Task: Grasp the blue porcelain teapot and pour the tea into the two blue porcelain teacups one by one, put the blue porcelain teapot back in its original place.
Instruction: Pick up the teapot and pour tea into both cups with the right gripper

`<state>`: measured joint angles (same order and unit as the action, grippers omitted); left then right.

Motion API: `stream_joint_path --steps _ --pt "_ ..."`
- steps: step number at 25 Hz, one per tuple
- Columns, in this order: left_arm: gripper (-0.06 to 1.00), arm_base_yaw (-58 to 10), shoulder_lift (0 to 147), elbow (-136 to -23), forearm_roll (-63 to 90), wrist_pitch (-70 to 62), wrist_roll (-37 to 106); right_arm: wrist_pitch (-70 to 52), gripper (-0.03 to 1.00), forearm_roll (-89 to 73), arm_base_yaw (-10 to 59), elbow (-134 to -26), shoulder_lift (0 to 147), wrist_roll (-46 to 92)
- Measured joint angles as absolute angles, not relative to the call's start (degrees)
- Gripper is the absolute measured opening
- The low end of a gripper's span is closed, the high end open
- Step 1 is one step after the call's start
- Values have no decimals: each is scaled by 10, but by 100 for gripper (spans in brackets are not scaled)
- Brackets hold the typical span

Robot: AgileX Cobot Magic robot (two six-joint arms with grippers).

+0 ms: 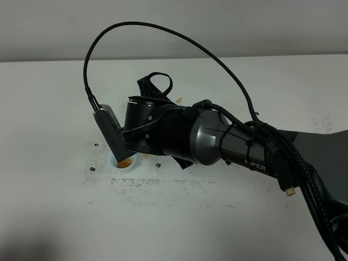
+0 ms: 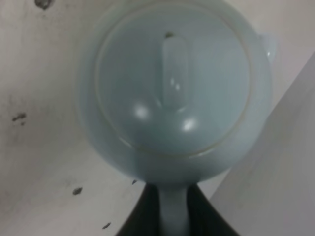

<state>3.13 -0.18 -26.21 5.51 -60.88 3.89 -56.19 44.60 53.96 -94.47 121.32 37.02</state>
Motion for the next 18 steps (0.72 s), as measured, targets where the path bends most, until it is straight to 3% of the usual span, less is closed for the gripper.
stream_joint_path --steps 18 --pt "68 31 -2 -262 55 -609 38 -555 4 461 540 -945 1230 349"
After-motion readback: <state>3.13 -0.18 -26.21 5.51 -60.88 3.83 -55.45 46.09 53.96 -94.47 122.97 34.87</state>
